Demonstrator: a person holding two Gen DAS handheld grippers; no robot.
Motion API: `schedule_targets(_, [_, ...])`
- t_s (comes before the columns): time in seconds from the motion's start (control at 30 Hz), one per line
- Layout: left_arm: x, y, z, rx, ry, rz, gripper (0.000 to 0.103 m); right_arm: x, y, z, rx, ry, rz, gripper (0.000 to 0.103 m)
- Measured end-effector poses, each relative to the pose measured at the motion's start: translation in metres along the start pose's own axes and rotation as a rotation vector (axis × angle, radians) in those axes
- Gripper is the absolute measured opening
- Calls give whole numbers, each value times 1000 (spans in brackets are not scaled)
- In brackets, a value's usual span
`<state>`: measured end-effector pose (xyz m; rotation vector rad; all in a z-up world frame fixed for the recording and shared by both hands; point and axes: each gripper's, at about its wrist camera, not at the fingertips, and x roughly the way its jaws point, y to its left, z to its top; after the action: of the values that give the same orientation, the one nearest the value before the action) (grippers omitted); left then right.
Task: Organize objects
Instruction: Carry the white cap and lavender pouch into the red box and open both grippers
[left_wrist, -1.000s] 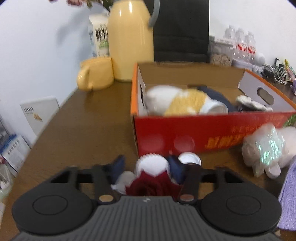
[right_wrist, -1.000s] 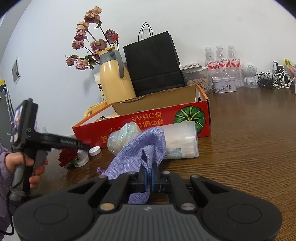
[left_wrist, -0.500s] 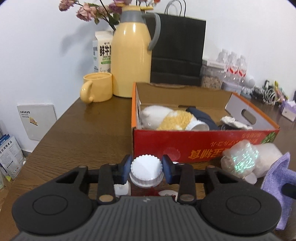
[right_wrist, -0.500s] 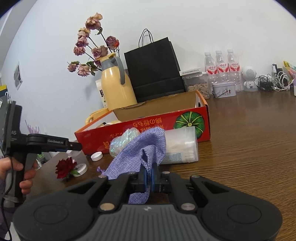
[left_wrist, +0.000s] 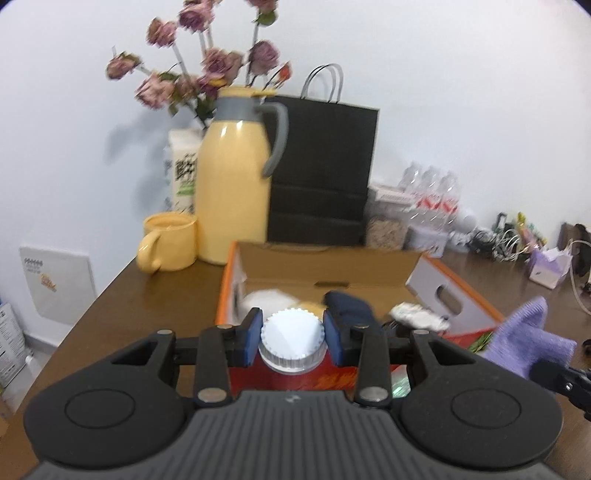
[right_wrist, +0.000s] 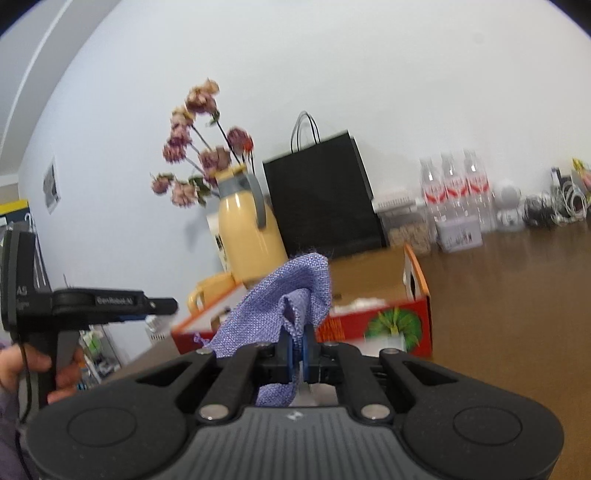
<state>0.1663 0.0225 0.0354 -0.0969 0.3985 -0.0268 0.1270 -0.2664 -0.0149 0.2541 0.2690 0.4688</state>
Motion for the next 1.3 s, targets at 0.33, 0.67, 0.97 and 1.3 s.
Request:
schedule_targets(0.33, [31, -42, 37, -65, -80, -32, 37, 57, -1, 52, 6, -91, -9, 4])
schedule_targets(0.67, [90, -48, 33, -103, -61, 49, 37, 138, -27, 52, 51, -46, -98, 4])
schedule_targets(0.97, [104, -39, 22, -94, -37, 79, 37, 144, -21, 42, 0, 0, -135, 10])
schedule_targets(1.3, [94, -41, 17, -59, -92, 180, 103, 139, -17, 39, -40, 30, -215, 94])
